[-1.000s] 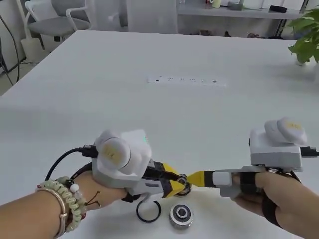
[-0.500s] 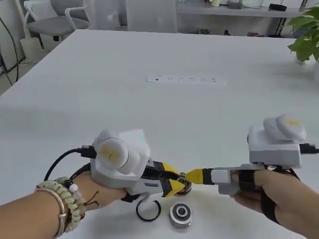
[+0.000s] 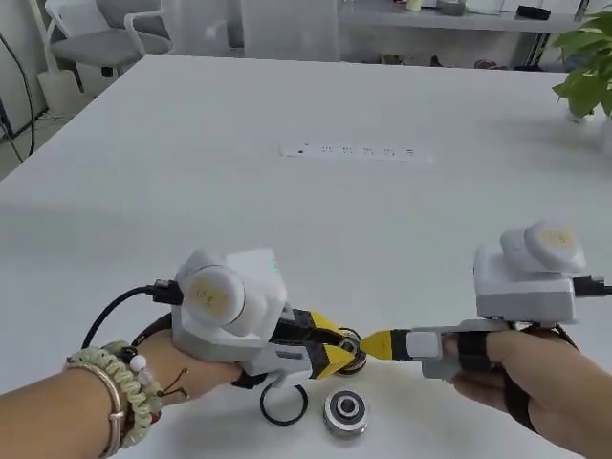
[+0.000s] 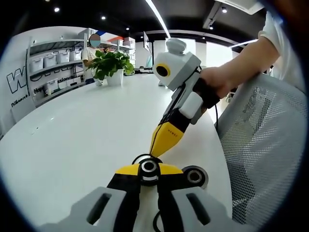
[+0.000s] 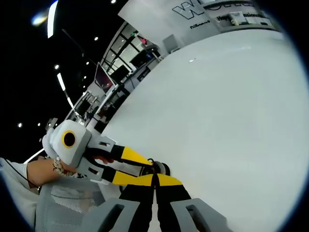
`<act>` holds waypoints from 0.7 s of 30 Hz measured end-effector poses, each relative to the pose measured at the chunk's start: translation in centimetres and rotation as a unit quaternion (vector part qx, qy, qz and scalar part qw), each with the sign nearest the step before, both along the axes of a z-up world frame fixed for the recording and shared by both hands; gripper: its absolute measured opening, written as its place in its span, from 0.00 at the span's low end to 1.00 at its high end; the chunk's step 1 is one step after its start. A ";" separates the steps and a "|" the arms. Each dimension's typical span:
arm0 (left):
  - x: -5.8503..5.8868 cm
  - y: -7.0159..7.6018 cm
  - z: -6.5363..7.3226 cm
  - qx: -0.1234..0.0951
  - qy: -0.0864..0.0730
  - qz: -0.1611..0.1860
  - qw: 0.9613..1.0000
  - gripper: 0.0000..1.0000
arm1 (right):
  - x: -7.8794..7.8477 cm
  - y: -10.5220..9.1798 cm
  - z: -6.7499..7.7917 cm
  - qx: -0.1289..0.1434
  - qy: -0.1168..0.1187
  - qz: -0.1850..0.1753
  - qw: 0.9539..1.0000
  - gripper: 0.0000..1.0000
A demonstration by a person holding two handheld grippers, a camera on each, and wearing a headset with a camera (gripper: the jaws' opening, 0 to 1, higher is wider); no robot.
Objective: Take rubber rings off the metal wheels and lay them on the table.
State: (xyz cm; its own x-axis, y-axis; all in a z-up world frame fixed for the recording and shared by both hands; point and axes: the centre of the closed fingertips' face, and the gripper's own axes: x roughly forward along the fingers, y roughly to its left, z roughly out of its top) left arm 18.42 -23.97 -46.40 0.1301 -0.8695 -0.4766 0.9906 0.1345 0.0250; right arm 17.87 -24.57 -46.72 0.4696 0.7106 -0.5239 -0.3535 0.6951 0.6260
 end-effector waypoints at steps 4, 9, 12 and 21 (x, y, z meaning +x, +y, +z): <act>0.0 0.0 0.0 -0.001 0.003 0.003 1.000 0.07 | 0.1 0.0 0.1 0.003 -0.002 -0.001 1.000 0.00; 0.0 -0.1 0.0 0.004 0.001 0.003 1.000 0.07 | 0.2 -0.1 -0.1 0.000 -0.001 0.000 1.000 0.00; 0.0 -0.1 0.0 0.005 0.005 0.004 1.000 0.07 | 0.1 -0.1 -0.1 -0.002 0.000 0.000 1.000 0.00; -0.4 0.1 0.5 0.003 0.018 -0.009 1.000 0.12 | -0.1 0.1 0.0 -0.005 -0.001 0.004 1.000 0.00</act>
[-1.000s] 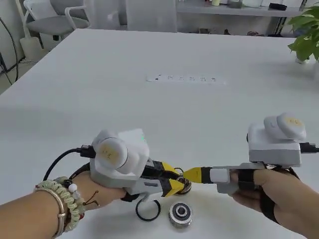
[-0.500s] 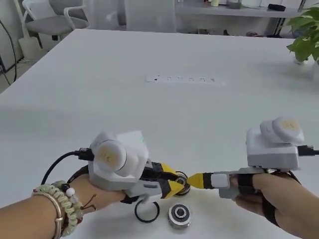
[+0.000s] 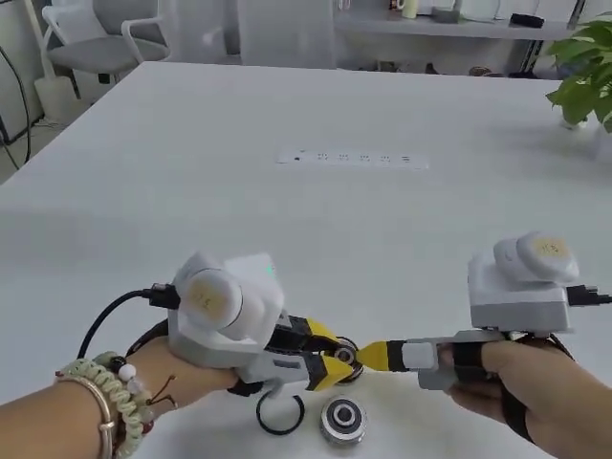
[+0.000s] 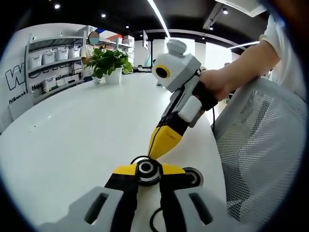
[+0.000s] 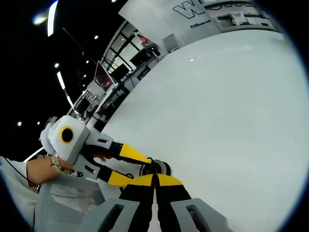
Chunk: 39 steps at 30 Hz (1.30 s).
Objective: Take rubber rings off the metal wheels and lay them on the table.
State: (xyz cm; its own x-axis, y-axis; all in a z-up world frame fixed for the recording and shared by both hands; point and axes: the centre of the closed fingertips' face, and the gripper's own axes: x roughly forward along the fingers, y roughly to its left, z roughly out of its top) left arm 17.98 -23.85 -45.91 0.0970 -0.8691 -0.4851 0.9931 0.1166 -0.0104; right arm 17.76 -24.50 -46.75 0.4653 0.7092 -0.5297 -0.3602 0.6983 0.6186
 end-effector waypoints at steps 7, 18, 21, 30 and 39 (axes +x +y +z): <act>0.1 0.0 1.5 -0.014 -0.006 -0.001 1.000 0.19 | 0.3 -0.3 0.1 0.003 -0.001 -0.004 1.000 0.00; -0.8 -0.4 4.6 -0.020 -0.038 -0.039 0.998 0.31 | 1.2 -1.4 1.3 0.028 -0.011 -0.034 0.999 0.00; -1.2 -0.6 5.6 -0.033 -0.033 -0.041 0.998 0.37 | 1.5 -1.8 1.8 0.036 -0.015 -0.045 0.998 0.00; -2.1 -1.0 8.7 -0.058 -0.046 -0.061 0.995 0.43 | 1.7 -2.2 3.6 0.056 -0.030 -0.071 0.995 0.00; -3.0 0.7 11.4 -0.047 -0.062 -0.067 0.995 0.57 | 1.8 -2.1 4.8 0.061 -0.047 -0.073 0.994 0.00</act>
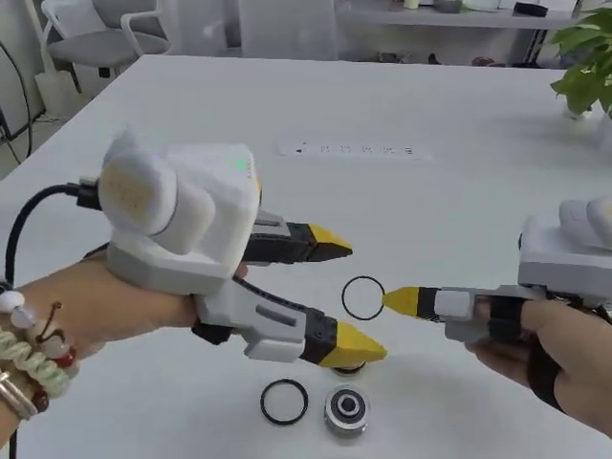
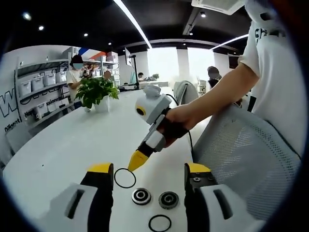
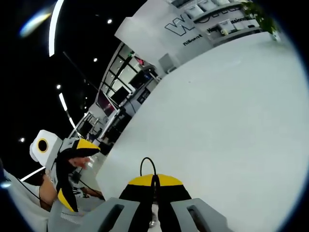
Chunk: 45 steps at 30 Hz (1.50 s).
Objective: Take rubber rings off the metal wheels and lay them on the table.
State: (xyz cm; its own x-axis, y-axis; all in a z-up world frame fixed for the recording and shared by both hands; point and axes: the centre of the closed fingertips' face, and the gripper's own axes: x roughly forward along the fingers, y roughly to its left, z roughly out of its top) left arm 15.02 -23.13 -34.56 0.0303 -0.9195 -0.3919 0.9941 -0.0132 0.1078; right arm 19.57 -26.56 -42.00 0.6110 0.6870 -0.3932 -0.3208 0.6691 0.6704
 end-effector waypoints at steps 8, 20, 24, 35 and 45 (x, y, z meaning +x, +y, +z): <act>-0.1 3.4 2.1 -0.007 -0.013 0.033 0.999 0.62 | -0.1 1.0 0.9 0.016 -0.007 0.011 1.000 0.00; -1.1 8.2 2.7 -0.014 -0.006 0.086 0.996 0.77 | -0.2 1.9 1.9 0.033 -0.016 0.023 0.999 0.00; -1.3 9.8 2.4 -0.013 -0.005 0.106 0.994 0.80 | -0.4 2.3 2.1 0.034 -0.018 0.030 0.999 0.00; -1.8 13.5 0.6 -0.002 0.017 0.161 0.987 0.83 | -1.1 3.9 2.1 0.028 -0.018 0.059 0.998 0.00; -2.8 14.1 -1.6 0.005 0.045 0.180 0.983 0.85 | -2.1 5.7 2.0 0.013 -0.023 0.094 0.995 0.00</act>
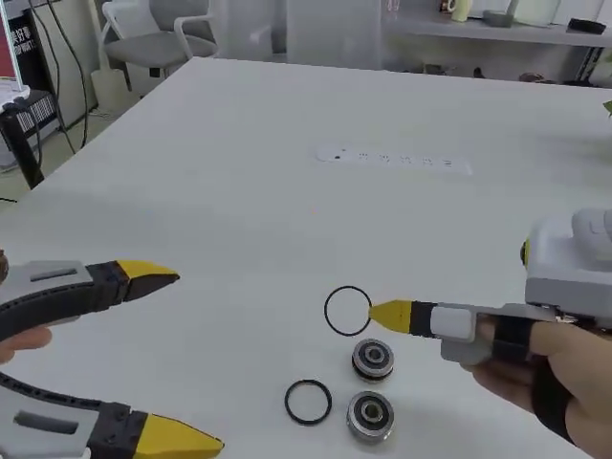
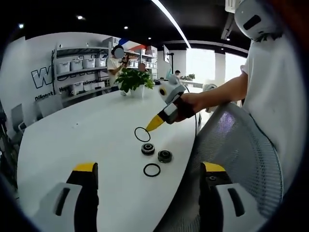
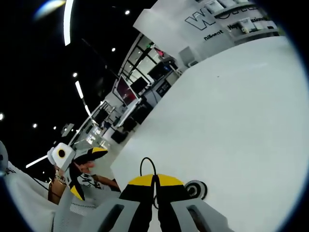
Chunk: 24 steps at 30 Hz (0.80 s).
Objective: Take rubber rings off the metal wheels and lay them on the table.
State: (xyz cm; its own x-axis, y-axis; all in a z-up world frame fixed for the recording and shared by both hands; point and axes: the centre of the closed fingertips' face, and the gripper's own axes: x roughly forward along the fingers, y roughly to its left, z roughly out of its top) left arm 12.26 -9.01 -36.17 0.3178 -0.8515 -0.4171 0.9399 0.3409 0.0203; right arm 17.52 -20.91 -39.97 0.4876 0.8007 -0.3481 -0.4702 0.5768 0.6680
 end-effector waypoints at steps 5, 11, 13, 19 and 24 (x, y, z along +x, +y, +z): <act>-0.2 -0.1 -0.7 -0.002 0.009 0.008 1.000 0.87 | -0.6 1.0 -0.2 -0.016 -0.006 0.022 1.000 0.00; -0.8 -0.8 -1.4 -0.012 0.022 0.010 1.000 0.87 | -1.3 1.7 -0.9 -0.041 -0.011 0.045 0.998 0.00; -0.9 -0.8 -1.8 -0.006 0.028 0.010 1.000 0.87 | -1.6 1.9 -1.3 -0.049 -0.008 0.052 0.997 0.00; -0.8 -0.7 -1.8 -0.008 0.030 0.016 0.999 0.88 | -2.6 2.9 -2.7 -0.080 -0.005 0.081 0.994 0.00; -0.9 -0.7 -2.3 0.002 0.033 0.014 0.999 0.87 | -2.9 3.1 -3.8 -0.105 -0.009 0.096 0.990 0.00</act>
